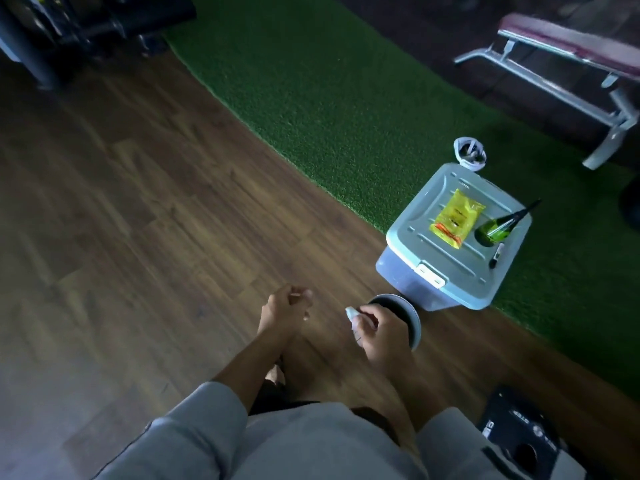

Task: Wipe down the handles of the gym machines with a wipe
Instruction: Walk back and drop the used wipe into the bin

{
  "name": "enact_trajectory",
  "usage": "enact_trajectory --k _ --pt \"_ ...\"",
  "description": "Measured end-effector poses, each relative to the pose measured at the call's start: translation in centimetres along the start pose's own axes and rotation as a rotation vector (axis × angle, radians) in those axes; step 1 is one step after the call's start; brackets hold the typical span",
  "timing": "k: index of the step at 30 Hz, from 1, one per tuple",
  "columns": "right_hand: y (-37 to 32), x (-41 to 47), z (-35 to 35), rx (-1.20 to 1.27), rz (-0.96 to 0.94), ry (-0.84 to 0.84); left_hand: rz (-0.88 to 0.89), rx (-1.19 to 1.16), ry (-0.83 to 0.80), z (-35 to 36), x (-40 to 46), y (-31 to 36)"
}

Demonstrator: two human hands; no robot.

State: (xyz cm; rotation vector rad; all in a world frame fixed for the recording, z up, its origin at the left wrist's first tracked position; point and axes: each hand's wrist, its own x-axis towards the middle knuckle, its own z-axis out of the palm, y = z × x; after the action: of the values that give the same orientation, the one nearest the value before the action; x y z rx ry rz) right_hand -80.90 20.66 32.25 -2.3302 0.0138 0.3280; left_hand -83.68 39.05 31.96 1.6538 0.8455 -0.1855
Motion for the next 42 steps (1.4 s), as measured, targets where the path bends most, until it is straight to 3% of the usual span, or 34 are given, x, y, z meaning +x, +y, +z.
enact_trajectory --k 7,11,15,25,33,42 --pt "-6.4 4.4 3.0 0.08 0.049 -0.047 0.013 -0.009 -0.055 -2.9 6.5 3.8" --pt "-7.4 7.7 3.7 0.074 0.073 0.027 -0.036 0.023 -0.089 -2.5 9.1 4.3" --pt "-7.4 11.4 3.7 0.087 0.087 0.0 -0.059 0.085 -0.114 -1.9 12.6 5.9" --pt "-9.9 27.5 -2.1 0.125 0.067 0.015 0.101 0.127 -0.107 3.4 25.2 18.8" --pt "-9.5 34.6 -5.4 0.23 0.239 0.149 0.119 0.238 -0.32 9.9 31.5 25.6" --pt "-7.9 38.9 -7.6 0.251 0.603 0.496 0.202 0.453 -0.761 19.4 38.5 34.9"
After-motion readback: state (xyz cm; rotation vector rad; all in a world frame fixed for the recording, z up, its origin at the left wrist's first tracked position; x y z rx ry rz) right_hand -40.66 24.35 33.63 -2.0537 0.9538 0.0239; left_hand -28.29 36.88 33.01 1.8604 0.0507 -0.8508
